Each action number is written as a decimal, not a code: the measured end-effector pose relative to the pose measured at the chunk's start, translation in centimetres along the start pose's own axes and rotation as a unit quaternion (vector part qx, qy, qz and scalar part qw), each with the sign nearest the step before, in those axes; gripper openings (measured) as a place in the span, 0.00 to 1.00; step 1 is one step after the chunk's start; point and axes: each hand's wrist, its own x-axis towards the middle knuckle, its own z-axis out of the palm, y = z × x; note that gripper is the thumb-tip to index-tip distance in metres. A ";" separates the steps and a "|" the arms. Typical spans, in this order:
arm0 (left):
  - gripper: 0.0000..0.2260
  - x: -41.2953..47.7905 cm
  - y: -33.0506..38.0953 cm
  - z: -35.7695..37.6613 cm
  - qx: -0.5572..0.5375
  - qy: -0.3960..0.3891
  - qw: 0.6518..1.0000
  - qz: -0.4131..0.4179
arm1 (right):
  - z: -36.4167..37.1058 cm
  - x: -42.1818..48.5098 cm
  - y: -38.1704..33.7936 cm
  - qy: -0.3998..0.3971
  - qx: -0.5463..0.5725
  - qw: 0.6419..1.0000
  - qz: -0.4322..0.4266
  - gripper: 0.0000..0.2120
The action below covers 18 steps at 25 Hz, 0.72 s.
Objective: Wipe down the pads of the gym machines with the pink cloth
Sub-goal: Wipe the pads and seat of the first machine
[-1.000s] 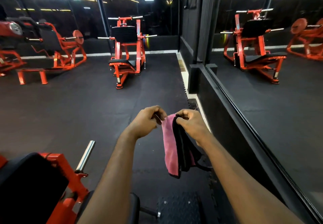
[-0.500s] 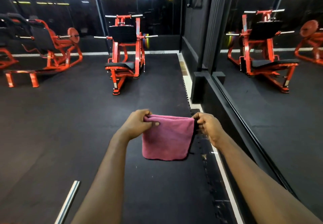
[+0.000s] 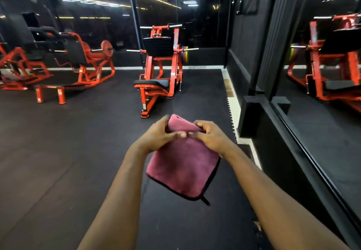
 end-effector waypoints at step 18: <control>0.10 57.6 -25.4 -7.4 0.055 0.107 0.990 -0.075 | -11.2 59.7 26.7 0.069 0.062 0.986 0.139 0.13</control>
